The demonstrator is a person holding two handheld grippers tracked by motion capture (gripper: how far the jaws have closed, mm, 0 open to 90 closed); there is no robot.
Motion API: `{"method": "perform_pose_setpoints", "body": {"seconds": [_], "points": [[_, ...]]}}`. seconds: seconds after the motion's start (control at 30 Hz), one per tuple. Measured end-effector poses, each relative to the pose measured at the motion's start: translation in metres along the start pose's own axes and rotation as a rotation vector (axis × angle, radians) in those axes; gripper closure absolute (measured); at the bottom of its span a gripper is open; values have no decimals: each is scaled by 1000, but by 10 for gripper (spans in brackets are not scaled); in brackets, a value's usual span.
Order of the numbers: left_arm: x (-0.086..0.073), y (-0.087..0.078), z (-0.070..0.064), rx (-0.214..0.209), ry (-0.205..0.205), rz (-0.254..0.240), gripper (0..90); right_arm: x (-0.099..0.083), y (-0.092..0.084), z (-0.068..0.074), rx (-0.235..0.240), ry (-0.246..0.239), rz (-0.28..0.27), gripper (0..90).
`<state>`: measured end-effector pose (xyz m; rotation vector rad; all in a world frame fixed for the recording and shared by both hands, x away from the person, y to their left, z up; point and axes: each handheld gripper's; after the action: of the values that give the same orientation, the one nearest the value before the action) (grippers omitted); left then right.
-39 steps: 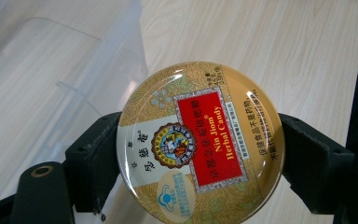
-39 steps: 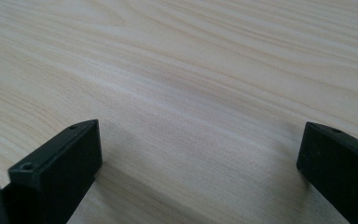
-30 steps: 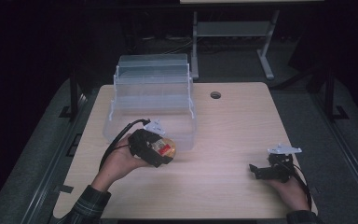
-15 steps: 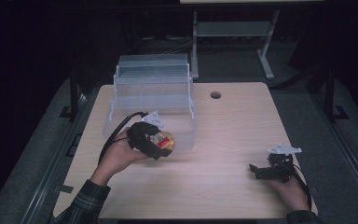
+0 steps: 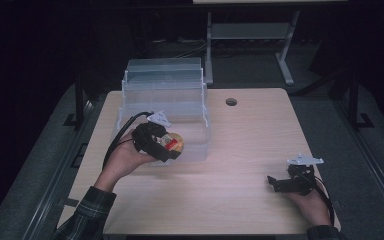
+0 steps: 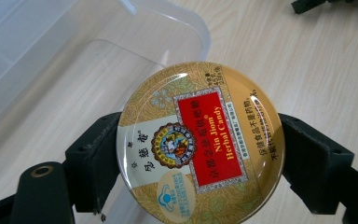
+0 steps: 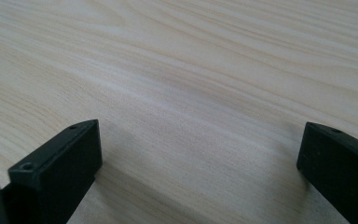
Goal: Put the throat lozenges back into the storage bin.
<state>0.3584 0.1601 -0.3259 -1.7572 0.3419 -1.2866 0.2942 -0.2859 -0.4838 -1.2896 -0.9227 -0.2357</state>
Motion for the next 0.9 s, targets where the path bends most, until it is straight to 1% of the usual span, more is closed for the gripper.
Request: {"method": "perform_pose_setpoints", "body": {"seconds": [0.13,0.4,0.57,0.67,0.7,0.77,0.9], "points": [[0,-1,6,10,-6,8,195,0,0,0,0,1,-1,0],[-3,-4,18,39,-40,6,195,0,0,0,0,0,1,0],[-6,-6,25,56,-53,6,195,0,0,0,0,2,1,0],[-8,-7,27,64,-63,2,195,0,0,0,-2,4,1,0],[-9,-8,29,70,-72,-1,195,0,0,0,-2,4,1,0],[-10,-9,31,74,-71,0,195,0,0,0,-2,6,1,0],[-13,-11,37,88,-90,2,195,0,0,0,-3,4,1,0]]}}
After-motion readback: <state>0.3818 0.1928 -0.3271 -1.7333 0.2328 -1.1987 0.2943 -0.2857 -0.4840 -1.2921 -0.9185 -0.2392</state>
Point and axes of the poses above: each handheld gripper's, and its own axes: y roughly forward along the jaws, x roughly out of its top, z roughly to its left, and after that the axes turned 3 degrees about -y, right-handed
